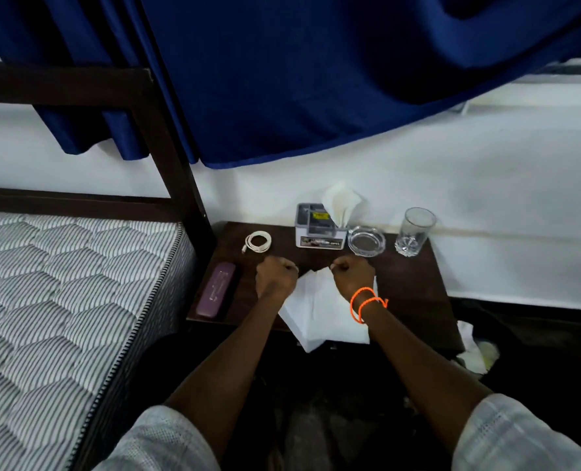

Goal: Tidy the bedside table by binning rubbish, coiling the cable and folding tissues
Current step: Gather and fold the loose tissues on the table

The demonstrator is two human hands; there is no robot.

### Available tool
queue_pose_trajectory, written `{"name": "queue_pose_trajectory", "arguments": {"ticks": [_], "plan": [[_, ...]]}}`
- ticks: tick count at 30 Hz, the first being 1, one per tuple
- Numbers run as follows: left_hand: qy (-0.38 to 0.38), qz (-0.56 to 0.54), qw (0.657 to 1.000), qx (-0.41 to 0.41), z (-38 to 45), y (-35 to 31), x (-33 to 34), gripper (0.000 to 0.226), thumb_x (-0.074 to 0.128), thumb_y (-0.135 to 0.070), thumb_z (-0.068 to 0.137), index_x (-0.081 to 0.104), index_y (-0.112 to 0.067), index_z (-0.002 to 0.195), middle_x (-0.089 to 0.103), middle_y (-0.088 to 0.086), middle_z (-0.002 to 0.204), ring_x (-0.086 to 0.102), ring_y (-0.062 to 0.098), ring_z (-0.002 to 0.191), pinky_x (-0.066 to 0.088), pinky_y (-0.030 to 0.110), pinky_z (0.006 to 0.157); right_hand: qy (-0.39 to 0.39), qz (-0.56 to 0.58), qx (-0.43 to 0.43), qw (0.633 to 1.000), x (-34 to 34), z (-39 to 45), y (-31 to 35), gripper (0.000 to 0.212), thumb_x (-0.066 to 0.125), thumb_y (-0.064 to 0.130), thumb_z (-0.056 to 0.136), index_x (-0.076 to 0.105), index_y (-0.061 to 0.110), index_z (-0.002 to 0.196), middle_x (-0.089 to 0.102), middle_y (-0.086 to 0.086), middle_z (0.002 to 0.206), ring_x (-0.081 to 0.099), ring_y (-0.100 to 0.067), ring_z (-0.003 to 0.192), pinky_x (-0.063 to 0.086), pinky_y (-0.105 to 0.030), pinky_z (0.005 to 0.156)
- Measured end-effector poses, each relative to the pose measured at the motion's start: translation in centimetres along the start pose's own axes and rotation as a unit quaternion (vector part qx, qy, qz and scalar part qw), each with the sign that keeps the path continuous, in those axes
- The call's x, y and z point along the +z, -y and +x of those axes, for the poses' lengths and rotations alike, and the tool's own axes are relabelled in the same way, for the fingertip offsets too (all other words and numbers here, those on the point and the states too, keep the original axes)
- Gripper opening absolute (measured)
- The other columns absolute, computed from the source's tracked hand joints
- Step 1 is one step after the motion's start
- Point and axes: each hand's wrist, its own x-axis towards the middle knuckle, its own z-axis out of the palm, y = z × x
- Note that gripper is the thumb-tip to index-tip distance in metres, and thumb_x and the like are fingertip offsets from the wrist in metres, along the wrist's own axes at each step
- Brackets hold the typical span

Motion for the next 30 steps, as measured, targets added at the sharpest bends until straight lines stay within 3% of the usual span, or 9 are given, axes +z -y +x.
{"name": "queue_pose_trajectory", "arguments": {"ticks": [7,12,16,20,27,30], "plan": [[0.048,0.027,0.998,-0.017,-2.8,0.7,2.8,0.017,0.072,-0.024,0.084,0.082,-0.025,0.099,0.075,0.009,0.119,0.069,0.030,0.114,0.057,0.035,0.098,-0.023,0.001,0.117,0.993,-3.3,-1.7,-4.7,0.027,0.068,0.020,0.086,0.074,0.008,0.109,0.072,-0.013,0.118,0.065,-0.032,0.114,0.049,-0.033,0.097],[0.068,0.037,0.997,-0.014,-3.5,0.7,4.3,0.027,0.078,-0.022,0.079,0.080,-0.019,0.105,0.073,0.009,0.122,0.069,0.027,0.115,0.057,0.034,0.097,0.004,-0.030,0.174,0.984,-3.7,-2.1,-6.5,0.035,0.066,0.023,0.082,0.068,-0.003,0.106,0.069,-0.024,0.111,0.066,-0.041,0.105,0.054,-0.039,0.086],[0.070,0.045,0.996,-0.010,-3.6,0.9,5.1,0.034,0.077,-0.022,0.080,0.076,-0.021,0.114,0.071,0.004,0.128,0.065,0.023,0.121,0.053,0.031,0.099,0.005,-0.020,0.197,0.980,-2.8,-2.3,-6.4,0.046,0.069,0.021,0.082,0.054,-0.002,0.119,0.057,-0.027,0.124,0.061,-0.045,0.112,0.052,-0.044,0.097],[0.068,0.048,0.997,-0.002,-3.3,1.3,5.4,0.038,0.077,-0.018,0.080,0.075,-0.018,0.118,0.070,0.004,0.128,0.064,0.022,0.123,0.054,0.032,0.101,-0.010,0.018,0.210,0.978,-2.2,-1.8,-6.1,0.053,0.074,0.018,0.080,0.050,-0.003,0.122,0.053,-0.027,0.127,0.059,-0.045,0.112,0.049,-0.043,0.094],[0.089,0.026,0.996,0.005,-2.5,2.1,5.6,0.040,0.077,-0.013,0.079,0.075,-0.013,0.118,0.075,0.005,0.119,0.066,0.021,0.118,0.051,0.029,0.101,0.019,0.074,0.220,0.972,-2.5,-0.6,-6.5,0.022,0.073,0.010,0.079,0.076,0.001,0.099,0.075,-0.019,0.100,0.072,-0.034,0.093,0.055,-0.030,0.075],[0.082,0.010,0.997,0.006,-2.3,2.4,5.5,0.033,0.071,-0.008,0.082,0.076,-0.012,0.114,0.076,0.007,0.116,0.067,0.022,0.115,0.051,0.027,0.099,0.016,0.043,0.206,0.978,-3.0,-0.5,-6.7,0.016,0.069,0.010,0.080,0.077,0.007,0.093,0.076,-0.015,0.096,0.071,-0.032,0.090,0.045,-0.021,0.070]]}}
